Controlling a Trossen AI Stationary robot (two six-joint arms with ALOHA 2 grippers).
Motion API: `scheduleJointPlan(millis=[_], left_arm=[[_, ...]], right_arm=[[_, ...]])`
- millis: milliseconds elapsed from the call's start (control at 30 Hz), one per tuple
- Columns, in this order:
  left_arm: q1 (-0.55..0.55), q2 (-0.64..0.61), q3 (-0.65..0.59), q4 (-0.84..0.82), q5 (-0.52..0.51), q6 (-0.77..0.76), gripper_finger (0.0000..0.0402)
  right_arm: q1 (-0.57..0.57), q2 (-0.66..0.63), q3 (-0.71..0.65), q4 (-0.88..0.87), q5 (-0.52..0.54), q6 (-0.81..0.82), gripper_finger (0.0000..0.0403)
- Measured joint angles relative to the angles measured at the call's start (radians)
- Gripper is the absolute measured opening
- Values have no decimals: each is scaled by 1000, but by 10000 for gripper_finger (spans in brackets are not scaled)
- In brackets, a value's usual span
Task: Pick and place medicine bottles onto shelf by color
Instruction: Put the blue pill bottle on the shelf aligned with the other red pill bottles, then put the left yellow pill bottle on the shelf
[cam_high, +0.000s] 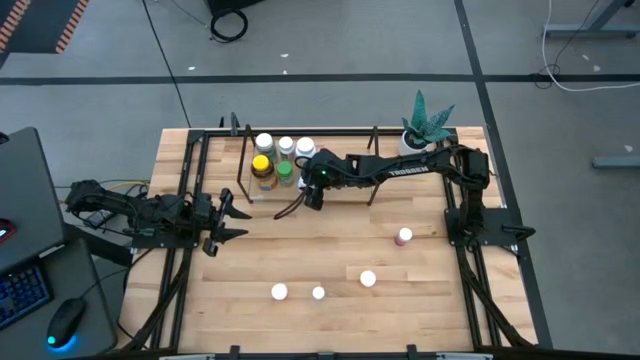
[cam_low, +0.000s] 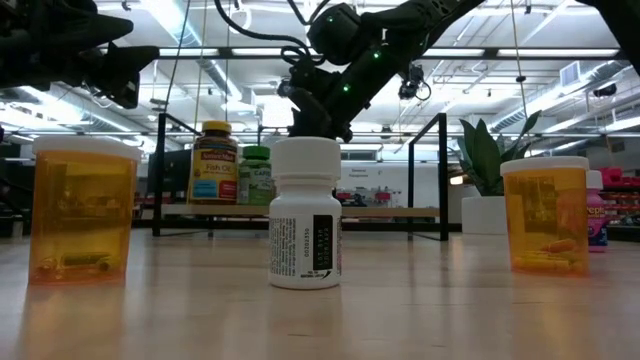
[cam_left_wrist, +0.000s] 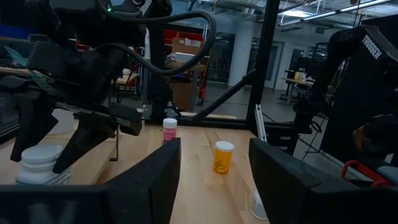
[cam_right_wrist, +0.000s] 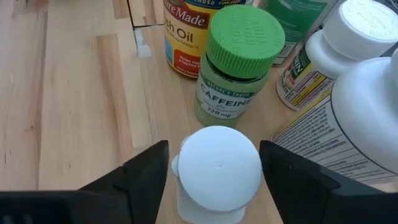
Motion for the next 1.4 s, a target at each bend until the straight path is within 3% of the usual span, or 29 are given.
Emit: scheduleJointPlan(millis=[700, 1133, 1400], left_arm=[[0, 0, 0, 0, 0, 0, 191], [0, 0, 0, 1, 0, 0, 198], [0, 0, 0, 1, 0, 0, 195]], right_arm=[[0, -19, 0, 9, 25, 3, 328], [21, -118, 1, 18, 29, -6, 335], [95, -203, 1, 54, 107, -61, 335]])
